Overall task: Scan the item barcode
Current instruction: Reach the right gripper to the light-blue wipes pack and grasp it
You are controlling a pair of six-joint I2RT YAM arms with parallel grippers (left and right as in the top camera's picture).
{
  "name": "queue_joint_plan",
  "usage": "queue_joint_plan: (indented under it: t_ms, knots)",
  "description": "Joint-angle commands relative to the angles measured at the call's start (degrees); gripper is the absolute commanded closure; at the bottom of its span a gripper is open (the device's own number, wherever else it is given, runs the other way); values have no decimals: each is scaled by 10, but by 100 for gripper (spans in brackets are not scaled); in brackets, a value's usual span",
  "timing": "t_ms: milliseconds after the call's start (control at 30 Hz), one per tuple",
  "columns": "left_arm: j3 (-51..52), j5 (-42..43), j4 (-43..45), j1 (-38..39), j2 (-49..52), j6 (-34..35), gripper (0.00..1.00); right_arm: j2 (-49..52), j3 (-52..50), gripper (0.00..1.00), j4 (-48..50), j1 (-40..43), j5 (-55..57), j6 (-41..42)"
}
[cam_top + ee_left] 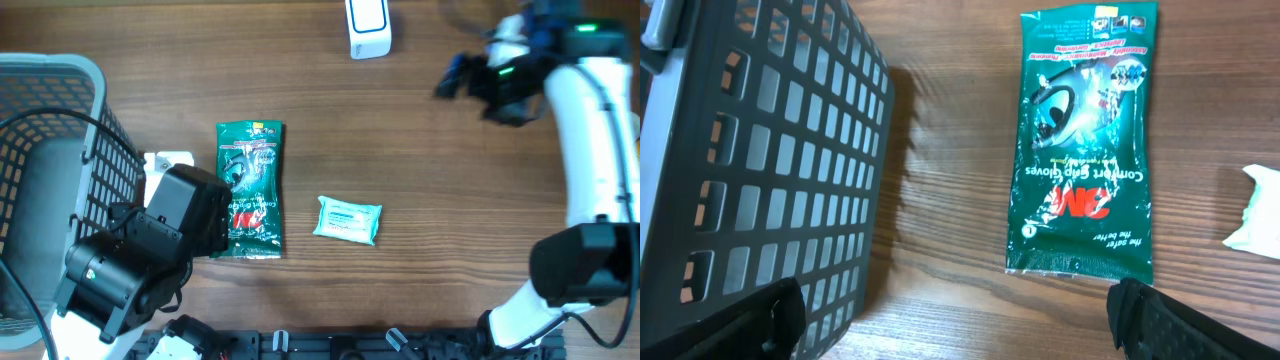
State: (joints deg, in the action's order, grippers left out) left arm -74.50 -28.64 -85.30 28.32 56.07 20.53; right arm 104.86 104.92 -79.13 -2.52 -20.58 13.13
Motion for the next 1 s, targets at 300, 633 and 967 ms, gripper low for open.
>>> queue_joint_plan:
  t_ms: [300, 633, 967]
  knots:
    - [2, 1, 0, -5, 0, 10, 0, -20, -362, 7, 112, -269, -18, 200]
    - [2, 1, 0, -5, 0, 10, 0, -19, -517, 20, 354, -303, 120, 272]
    - [2, 1, 0, -5, 0, 10, 0, -20, -543, 96, 409, -300, 118, 228]
